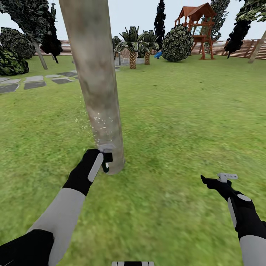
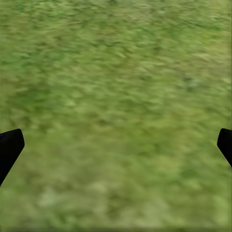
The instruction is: In the garden, pick up the pesticide atomizer on the floor and spray pesticide onto both trees until each tree trunk is fully covered.
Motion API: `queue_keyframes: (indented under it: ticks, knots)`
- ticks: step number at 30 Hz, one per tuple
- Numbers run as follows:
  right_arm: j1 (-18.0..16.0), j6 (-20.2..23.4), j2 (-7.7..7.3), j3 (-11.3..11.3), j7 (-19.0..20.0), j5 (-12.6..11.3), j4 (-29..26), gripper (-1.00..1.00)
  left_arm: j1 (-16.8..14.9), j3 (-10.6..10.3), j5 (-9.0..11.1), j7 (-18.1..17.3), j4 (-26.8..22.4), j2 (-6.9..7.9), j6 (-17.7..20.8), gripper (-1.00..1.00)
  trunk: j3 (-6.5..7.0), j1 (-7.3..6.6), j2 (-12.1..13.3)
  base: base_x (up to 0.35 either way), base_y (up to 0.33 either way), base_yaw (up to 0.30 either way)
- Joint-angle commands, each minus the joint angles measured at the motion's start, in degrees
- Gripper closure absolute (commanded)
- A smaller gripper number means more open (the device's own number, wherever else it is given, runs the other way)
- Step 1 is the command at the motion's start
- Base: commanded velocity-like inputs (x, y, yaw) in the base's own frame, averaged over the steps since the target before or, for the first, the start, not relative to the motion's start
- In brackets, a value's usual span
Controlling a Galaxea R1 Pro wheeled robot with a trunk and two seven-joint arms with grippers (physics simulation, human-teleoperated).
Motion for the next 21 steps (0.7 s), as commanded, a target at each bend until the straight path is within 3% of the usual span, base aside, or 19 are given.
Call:
queue_keyframes:
  ticks: [1,3,9,13,16,18,21]
  knots:
    - [0.0,0.0,0.0,0.0,0.02,0.0,0.0,-1.0,0.23,-0.05,-0.04,-0.07,3.65,-0.03,-2.61,1.0,0.01,-0.01,-0.01,0.0,0.0,0.0]
    - [0.0,0.0,0.0,0.0,0.0,0.0,0.0,-1.0,0.42,-0.05,0.01,-0.38,11.57,-0.12,-8.43,1.0,0.01,-0.01,-0.01,0.0,0.0,0.0]
    - [0.0,0.0,0.06,0.0,0.0,0.07,0.08,-1.0,0.55,-0.16,-0.31,-0.69,20.33,-0.23,-18.47,1.0,0.01,-0.01,-0.01,0.0,0.0,0.0]
    - [0.0,-0.04,0.09,0.0,0.0,0.08,0.09,-1.0,0.56,-0.13,-0.69,-0.17,22.41,-0.15,-21.51,1.0,0.01,-0.01,-0.01,0.0,0.0,0.0]
    - [0.0,-0.08,0.09,0.0,0.0,0.07,0.09,-1.0,2.46,-0.53,-0.71,-0.08,22.65,-0.22,-23.08,1.0,0.01,-0.01,-0.01,0.0,0.0,0.0]
    - [0.0,-0.01,0.04,0.0,0.06,0.08,0.04,-1.0,3.77,-0.72,-0.77,-0.06,23.51,-0.19,-27.36,1.0,0.01,-0.01,-0.01,0.0,0.0,0.0]
    - [0.0,0.0,0.01,0.0,0.08,0.08,0.01,-1.0,5.61,-0.87,-0.81,-0.1,23.96,-0.06,-28.47,1.0,0.01,-0.01,-0.01,0.0,0.0,0.0]
